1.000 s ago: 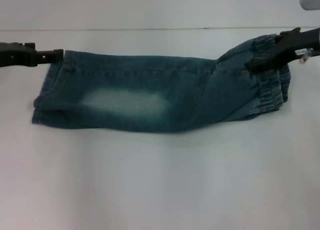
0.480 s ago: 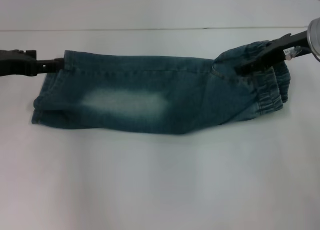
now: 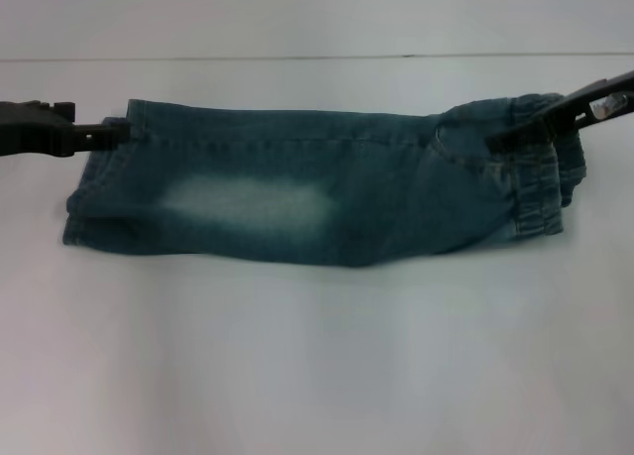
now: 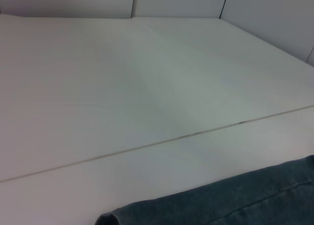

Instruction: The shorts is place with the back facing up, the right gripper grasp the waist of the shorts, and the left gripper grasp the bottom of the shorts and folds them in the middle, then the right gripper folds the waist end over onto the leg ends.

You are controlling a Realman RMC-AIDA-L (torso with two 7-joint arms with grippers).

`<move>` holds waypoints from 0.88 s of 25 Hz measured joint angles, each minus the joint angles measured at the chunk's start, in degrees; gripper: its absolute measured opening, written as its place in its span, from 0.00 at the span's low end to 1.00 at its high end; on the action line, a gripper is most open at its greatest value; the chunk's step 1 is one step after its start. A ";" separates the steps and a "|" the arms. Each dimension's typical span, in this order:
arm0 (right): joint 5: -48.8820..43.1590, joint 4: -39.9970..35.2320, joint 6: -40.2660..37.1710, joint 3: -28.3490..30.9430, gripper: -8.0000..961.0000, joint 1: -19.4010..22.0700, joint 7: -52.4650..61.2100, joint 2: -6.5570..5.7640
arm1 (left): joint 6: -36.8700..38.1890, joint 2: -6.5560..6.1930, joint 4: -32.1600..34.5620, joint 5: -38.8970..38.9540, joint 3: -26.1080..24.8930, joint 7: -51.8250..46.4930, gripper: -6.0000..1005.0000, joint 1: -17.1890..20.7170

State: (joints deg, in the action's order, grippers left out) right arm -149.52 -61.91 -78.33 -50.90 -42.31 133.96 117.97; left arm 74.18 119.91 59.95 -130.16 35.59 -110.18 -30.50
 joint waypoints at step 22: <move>-2.63 -3.02 -12.06 5.55 0.96 -0.29 -0.58 -1.77 | 1.24 0.15 0.10 -0.14 0.30 1.37 0.92 0.51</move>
State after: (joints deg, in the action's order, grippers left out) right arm -152.15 -64.93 -90.39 -45.36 -42.60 133.38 116.20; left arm 75.42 120.06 60.05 -130.30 35.89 -108.80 -30.00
